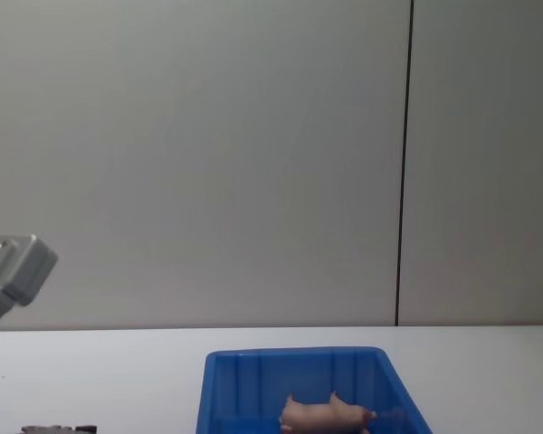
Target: Pick up the two dolls from the table and place them into the box.
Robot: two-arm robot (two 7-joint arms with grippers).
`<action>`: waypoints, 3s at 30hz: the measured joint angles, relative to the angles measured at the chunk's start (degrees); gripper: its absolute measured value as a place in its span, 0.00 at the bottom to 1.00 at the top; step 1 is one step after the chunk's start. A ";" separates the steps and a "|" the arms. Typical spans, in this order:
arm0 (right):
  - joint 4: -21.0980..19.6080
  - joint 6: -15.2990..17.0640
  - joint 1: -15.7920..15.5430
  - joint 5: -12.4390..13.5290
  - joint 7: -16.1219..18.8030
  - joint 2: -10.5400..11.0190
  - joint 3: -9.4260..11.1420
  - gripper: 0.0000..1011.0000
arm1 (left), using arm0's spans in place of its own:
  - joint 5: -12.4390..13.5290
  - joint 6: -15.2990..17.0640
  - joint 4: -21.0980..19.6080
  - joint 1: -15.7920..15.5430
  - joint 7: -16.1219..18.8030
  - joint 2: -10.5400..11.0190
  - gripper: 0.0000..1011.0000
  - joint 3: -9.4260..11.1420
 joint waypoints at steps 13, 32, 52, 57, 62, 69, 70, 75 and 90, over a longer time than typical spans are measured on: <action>0.01 0.01 0.00 0.00 0.01 0.00 0.00 0.99 | 1.05 2.49 0.34 -0.42 0.34 -0.68 0.99 0.38; 0.01 0.01 0.00 0.00 0.01 0.00 -0.01 0.99 | 0.04 5.29 -2.35 1.72 2.05 0.63 0.85 0.14; 0.01 0.01 0.00 -0.01 0.01 0.00 0.00 0.99 | -0.14 5.62 -3.16 2.31 2.73 0.99 0.54 -0.01; 0.01 0.01 0.00 0.00 0.01 0.00 -0.01 0.99 | -0.15 4.19 -4.16 2.79 4.07 1.28 0.50 -0.27; 0.01 0.01 0.00 -0.01 0.01 0.00 0.00 0.99 | 0.06 2.20 -5.81 3.45 5.64 1.82 0.46 -0.67; 0.01 0.01 0.00 0.00 0.01 0.00 0.00 0.99 | 0.76 -0.72 -8.57 4.25 7.65 2.67 0.42 -1.33; 0.01 0.01 0.00 -0.01 0.01 0.00 0.00 0.99 | 0.83 -1.03 -8.99 4.31 7.79 2.79 0.41 -1.44; 0.01 0.01 0.00 0.00 0.01 0.00 0.00 0.99 | 1.40 -2.85 -10.95 4.37 8.07 3.21 0.39 -1.94; 0.01 0.01 0.00 0.00 0.01 0.00 0.00 0.99 | 2.01 -4.90 -13.59 1.24 0.65 2.40 0.29 -2.65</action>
